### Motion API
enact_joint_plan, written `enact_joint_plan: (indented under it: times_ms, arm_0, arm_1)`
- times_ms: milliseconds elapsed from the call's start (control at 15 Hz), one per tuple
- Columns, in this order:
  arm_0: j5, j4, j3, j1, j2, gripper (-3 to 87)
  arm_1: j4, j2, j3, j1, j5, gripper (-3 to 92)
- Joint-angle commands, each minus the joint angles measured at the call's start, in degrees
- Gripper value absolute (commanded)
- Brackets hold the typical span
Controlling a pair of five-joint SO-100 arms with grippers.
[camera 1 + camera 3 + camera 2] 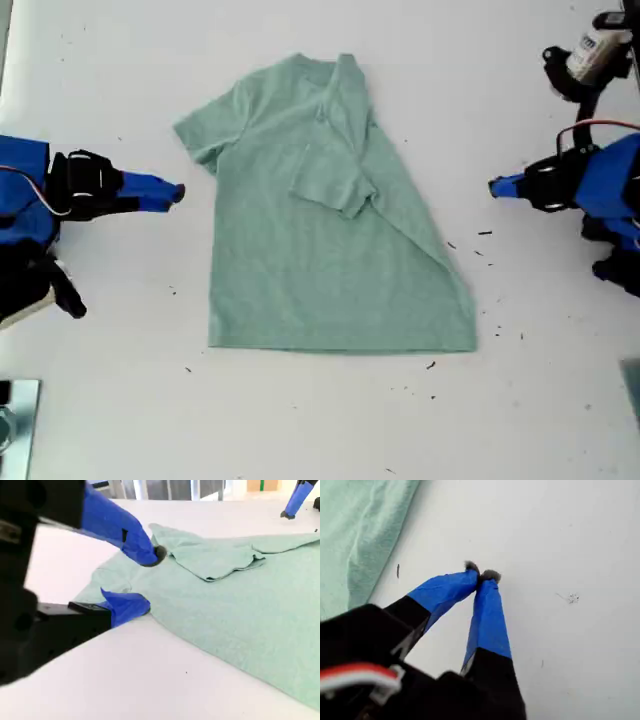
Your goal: Fold t shirt
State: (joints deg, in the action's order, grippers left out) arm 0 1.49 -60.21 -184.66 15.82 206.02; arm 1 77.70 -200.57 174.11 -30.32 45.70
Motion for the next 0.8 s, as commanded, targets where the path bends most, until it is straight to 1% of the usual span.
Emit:
enact_joint_plan:
  times_ms: [0,67,133,200,267,333,400,533,600,733]
  arm_0:
    - [-0.26,0.00,-0.18,-8.35,0.44,20.1]
    - [-0.26,-0.09,-0.18,-7.03,0.44,9.1]
    - [-1.76,0.18,-0.09,-6.94,0.53,-0.1]
    - [-0.97,-0.18,-0.09,-6.86,0.53,-0.1]
    - [-0.26,0.88,-0.09,-6.06,0.53,0.1]
    - [7.29,0.00,-0.18,-4.04,0.53,1.2]
    - [7.38,-0.09,-0.18,-2.55,0.53,-0.2]
    - [6.59,-0.26,0.00,-4.39,0.53,1.3]
    - [4.31,-0.44,0.09,-3.52,0.53,-0.1]
    - [4.66,0.62,1.85,-4.83,0.53,-0.2]
  arm_1:
    - [0.09,-0.35,3.34,9.58,-7.29,2.7]
    - [0.09,-0.35,3.34,10.20,-17.14,2.6]
    - [0.09,-0.35,3.34,10.55,-26.19,2.7]
    - [0.09,-0.35,3.34,9.76,-32.43,3.1]
    - [0.09,-0.35,3.34,8.96,-37.44,3.2]
    - [0.09,-0.35,3.34,8.61,-42.19,3.7]
    - [0.09,-0.35,3.34,8.96,-46.41,3.2]
    - [0.00,-0.35,3.34,9.23,-37.35,2.2]
    - [0.00,-0.35,3.34,8.44,-37.27,2.2]
    - [-0.09,-0.35,3.43,10.46,-39.11,2.2]
